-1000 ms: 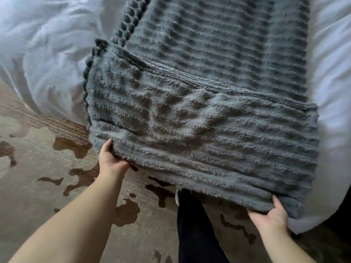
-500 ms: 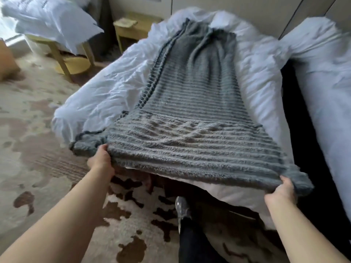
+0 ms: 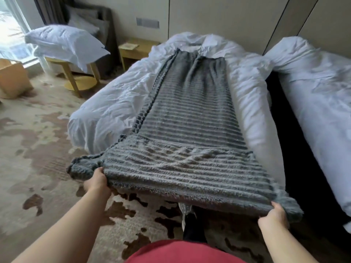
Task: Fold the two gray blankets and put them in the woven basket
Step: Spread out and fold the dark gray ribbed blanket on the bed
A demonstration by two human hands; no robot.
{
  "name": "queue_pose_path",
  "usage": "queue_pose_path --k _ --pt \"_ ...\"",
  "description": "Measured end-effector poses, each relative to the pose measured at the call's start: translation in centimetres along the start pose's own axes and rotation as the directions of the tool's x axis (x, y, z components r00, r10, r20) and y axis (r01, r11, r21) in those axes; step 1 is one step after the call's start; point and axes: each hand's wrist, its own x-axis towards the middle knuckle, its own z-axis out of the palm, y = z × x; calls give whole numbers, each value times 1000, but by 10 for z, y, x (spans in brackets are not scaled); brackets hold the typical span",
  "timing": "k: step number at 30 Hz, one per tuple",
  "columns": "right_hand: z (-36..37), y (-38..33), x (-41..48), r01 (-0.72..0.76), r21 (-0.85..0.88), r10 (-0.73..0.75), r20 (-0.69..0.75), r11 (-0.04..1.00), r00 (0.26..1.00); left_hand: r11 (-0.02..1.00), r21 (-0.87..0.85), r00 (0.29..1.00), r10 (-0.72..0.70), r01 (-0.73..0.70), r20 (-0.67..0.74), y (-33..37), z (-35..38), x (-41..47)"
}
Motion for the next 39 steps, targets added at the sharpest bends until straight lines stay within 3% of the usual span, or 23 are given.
queue_pose_path --k 4,7,12,20,28,31,34,39 --pt "-5 9 8 91 -80 -85 74 993 994 983 -90 973 -142 160 182 -16 -6 8" --pt "-3 7 7 114 -30 -112 61 993 992 967 -122 947 -184 222 262 -20 -4 8" --pt "1 -6 2 100 116 -126 235 988 964 968 -119 940 -180 222 289 -10 5 -15" --pt "35 -53 -34 133 175 -183 310 976 933 982 -95 898 -108 164 426 34 60 -33" --pt "206 -135 -55 97 239 -196 437 966 878 995 -81 917 -15 52 398 106 200 0" --pt "295 -156 -37 96 259 -206 438 961 875 995 -103 882 57 -10 468 121 272 24" --pt "370 -149 0 158 129 -201 478 979 855 994 -31 844 109 -109 526 109 332 59" --pt "403 -88 62 147 -264 -9 463 953 886 985 169 907 -54 -19 418 36 362 107"
